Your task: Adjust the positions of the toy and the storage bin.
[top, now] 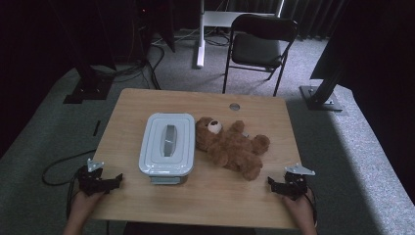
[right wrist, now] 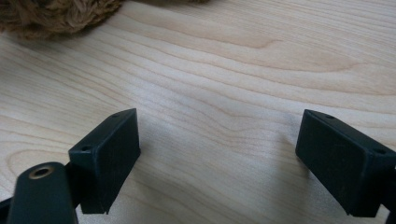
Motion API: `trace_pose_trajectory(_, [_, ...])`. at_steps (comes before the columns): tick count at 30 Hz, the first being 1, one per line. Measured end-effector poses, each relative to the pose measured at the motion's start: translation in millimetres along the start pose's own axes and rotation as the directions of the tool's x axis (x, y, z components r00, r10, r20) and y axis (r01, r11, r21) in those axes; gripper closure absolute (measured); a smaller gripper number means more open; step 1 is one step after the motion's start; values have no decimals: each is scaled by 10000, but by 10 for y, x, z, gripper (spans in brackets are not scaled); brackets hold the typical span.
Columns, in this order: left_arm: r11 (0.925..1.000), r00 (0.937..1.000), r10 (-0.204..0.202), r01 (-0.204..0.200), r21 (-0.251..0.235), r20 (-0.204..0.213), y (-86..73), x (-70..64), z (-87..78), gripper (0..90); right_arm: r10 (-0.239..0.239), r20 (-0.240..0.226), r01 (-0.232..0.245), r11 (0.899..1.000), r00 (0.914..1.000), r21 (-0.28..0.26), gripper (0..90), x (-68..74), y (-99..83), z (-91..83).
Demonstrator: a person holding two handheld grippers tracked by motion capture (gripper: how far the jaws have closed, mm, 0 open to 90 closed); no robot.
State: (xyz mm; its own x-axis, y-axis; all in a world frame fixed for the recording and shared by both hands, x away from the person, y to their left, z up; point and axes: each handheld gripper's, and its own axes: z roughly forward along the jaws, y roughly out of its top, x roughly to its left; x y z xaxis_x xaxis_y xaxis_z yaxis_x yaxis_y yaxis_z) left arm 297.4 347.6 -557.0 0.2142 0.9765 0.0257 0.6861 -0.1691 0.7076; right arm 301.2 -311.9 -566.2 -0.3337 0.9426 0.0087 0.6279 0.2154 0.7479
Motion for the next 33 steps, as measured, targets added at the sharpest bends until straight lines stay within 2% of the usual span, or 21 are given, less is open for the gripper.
trace_pose_trajectory(1, [10000, 10000, 35, -35, -2, 27, -4, -2, -3, 13, -4, -18, 4, 10000, 10000, 0, 122, -2, 0, -1])
trace_pose_trajectory(2, [9998, 9995, 201, -200, -30, 235, -16, 1, -14, 13, -4, -18, 4, 10000, 10000, 0, 122, -2, 0, -1])
trace_pose_trajectory(3, [9986, 9971, 534, -532, -51, 544, -27, 7, -25, 13, -23, -37, 23, 10000, 10000, 2, 122, -4, -1, -2])
trace_pose_trajectory(4, [9986, 9971, 534, -532, -51, 544, -27, 7, -25, 12, -23, -37, 23, 10000, 10000, 2, 122, -4, -1, -2])
trace_pose_trajectory(5, [9925, 9862, 1222, -1218, -104, 1119, -33, 4, -27, 12, -42, -58, 42, 10000, 10000, 4, 122, -6, -2, -3])
trace_pose_trajectory(9, [9881, 9780, 1538, -1533, -149, 1408, -25, 4, -20, 12, -38, -34, 38, 10000, 10000, 49, 120, 3, 1, -5])
trace_pose_trajectory(10, [9881, 9780, 1538, -1533, -149, 1408, -25, 4, -20, 12, -38, -34, 38, 10000, 10000, 49, 120, 3, 1, -5])
trace_pose_trajectory(11, [9859, 9741, 1670, -1664, -172, 1521, -25, 2, -19, 12, -58, -56, 59, 10000, 10000, 63, 117, 1, 3, -5])
trace_pose_trajectory(12, [9858, 9738, 1679, -1673, -167, 1532, -24, 2, -19, 12, -65, -71, 66, 9999, 10000, 94, 117, -5, 14, 2])
trace_pose_trajectory(14, [9857, 9736, 1682, -1676, -170, 1541, -23, 2, -18, 12, 287, -175, -288, 9996, 9994, -62, 121, -14, 22, 10])
trace_pose_trajectory(17, [9856, 9735, 1688, -1682, -172, 1545, -23, 2, -18, 12, 324, -304, -325, 9995, 9990, -27, 130, -10, 36, 13])
trace_pose_trajectory(18, [9855, 9734, 1691, -1686, -169, 1547, -23, 2, -18, 12, 530, -619, -534, 9986, 9967, -48, 134, -35, 57, 14])
trace_pose_trajectory(20, [9855, 9734, 1693, -1688, -166, 1546, -23, 2, -18, 12, 615, -726, -632, 9977, 9955, -224, 134, -51, 76, -2])
trace_pose_trajectory(21, [9855, 9734, 1692, -1687, -163, 1544, -23, 2, -18, 13, 690, -977, -722, 9970, 9928, -290, 135, -55, 91, -17])
trace_pose_trajectory(26, [9854, 9734, 1697, -1694, -156, 1542, -23, 2, -19, 12, 559, -1089, -608, 9972, 9925, -425, 144, -50, 198, -74])
trace_pose_trajectory(29, [9855, 9734, 1695, -1692, -156, 1540, -23, 1, -19, 12, 632, -1350, -728, 9951, 9888, -672, 145, -76, 348, -115])
trace_pose_trajectory(33, [9859, 9738, 1671, -1665, -170, 1543, -23, 0, -18, 12, 475, -1505, -606, 9946, 9875, -840, 145, -72, 525, -159])
